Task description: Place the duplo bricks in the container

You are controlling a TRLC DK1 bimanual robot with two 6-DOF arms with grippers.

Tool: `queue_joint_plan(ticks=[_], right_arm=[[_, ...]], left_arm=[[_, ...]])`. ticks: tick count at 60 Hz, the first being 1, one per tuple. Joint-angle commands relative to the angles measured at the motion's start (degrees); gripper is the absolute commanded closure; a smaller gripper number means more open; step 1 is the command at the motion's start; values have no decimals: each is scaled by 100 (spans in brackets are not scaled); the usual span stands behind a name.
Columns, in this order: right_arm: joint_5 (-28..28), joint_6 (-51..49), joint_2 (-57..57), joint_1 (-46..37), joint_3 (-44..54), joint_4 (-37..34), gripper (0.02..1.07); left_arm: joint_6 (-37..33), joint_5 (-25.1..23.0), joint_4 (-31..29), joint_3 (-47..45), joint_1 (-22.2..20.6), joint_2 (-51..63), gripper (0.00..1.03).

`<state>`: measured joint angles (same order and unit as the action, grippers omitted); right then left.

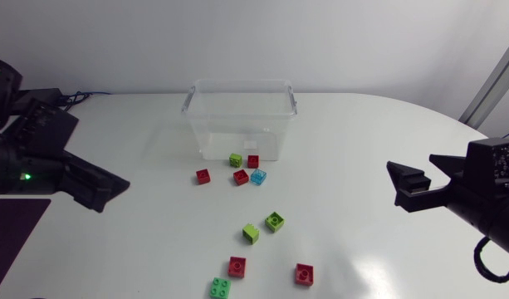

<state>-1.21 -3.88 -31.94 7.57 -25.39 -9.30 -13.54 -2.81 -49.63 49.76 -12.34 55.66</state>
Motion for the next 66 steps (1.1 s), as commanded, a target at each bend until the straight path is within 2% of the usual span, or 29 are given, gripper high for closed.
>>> queue_joint_plan(ticks=[1,12,26,39,44,52,66], right_arm=[[95,151,-163,51,-221,-142,6],[280,256,-400,42,-353,-371,6],[323,441,-708,42,-353,-371,6],[464,696,-1042,95,-406,-415,6],[446,775,-1200,192,-388,-344,6],[367,933,-1429,394,-379,-186,6],[42,1170,-1947,851,-397,165,6]], left_arm=[[-149,-36,-372,263,-295,455,11],[-448,175,-750,-142,-814,868,11],[-922,378,-988,-739,-876,1544,11],[-852,369,-1181,-1144,-1350,1826,12],[-676,360,-1199,-1144,-1464,1887,13],[-597,184,-1471,-977,-1482,2204,22],[-703,8,-2033,-599,-1623,2687,22]])
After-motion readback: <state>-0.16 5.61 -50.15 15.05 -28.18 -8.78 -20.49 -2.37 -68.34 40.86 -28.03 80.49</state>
